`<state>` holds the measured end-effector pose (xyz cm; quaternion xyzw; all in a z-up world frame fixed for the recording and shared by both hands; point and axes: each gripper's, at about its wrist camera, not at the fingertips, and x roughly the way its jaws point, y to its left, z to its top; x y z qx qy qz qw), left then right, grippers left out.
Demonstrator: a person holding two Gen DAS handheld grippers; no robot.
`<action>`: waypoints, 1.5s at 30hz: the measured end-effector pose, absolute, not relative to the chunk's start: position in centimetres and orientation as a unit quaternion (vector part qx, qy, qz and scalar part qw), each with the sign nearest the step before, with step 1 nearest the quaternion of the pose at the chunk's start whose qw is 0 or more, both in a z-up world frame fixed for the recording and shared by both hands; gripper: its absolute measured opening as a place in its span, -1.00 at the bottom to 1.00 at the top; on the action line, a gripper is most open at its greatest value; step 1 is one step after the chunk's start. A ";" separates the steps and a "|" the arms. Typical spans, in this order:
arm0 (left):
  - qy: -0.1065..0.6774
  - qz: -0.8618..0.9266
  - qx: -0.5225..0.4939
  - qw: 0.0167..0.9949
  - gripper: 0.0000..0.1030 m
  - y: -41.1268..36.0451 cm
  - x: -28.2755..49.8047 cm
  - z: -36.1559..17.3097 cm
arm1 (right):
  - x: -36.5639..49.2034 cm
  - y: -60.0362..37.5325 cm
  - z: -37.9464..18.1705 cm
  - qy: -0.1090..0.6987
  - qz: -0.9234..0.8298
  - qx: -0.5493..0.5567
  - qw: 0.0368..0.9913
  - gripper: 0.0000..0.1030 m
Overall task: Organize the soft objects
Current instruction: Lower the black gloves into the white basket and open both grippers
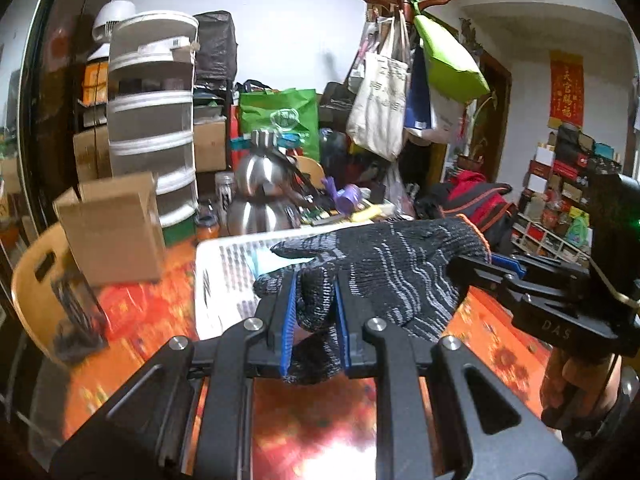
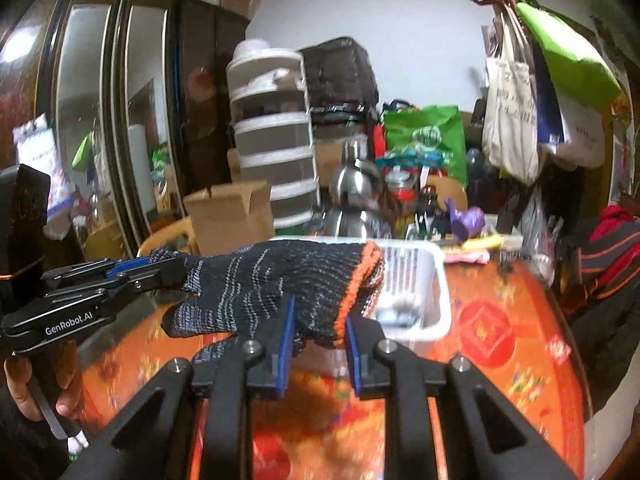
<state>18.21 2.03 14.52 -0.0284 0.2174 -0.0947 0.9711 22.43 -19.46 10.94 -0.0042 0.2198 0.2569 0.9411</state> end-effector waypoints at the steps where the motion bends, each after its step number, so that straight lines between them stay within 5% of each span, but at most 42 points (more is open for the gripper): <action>1: 0.218 -0.090 -0.028 0.971 -0.69 2.2 19.3 15.5 | 23.4 -19.4 11.8 0.219 0.253 -0.001 0.942 -0.59; 9: 0.270 -0.044 -0.023 0.962 -0.69 3.0 29.8 17.7 | 31.4 -17.2 12.6 0.248 0.231 -0.010 0.941 -0.59; 25: 0.325 0.006 -0.028 0.945 -0.66 3.5 36.9 10.7 | 37.2 -15.1 6.2 0.299 0.221 -0.033 0.928 -0.49; 27: 0.330 0.009 -0.025 0.944 -0.41 3.6 37.2 10.0 | 37.2 -15.0 5.9 0.306 0.211 -0.043 0.927 -0.28; 29: 0.330 0.018 -0.022 0.944 0.02 3.9 37.0 9.6 | 37.3 -15.3 5.7 0.306 0.201 -0.045 0.929 0.29; 30: 0.327 0.020 -0.020 0.945 0.29 4.0 36.9 9.4 | 37.1 -15.5 5.8 0.301 0.197 -0.044 0.932 0.42; 33: 0.318 0.013 -0.022 0.948 0.63 4.2 36.2 9.2 | 37.2 -16.2 5.9 0.301 0.193 -0.038 0.933 0.67; 45: 0.338 0.002 -0.040 0.940 0.73 4.7 33.8 5.9 | 36.7 -18.3 4.8 0.332 0.174 -0.040 0.926 0.82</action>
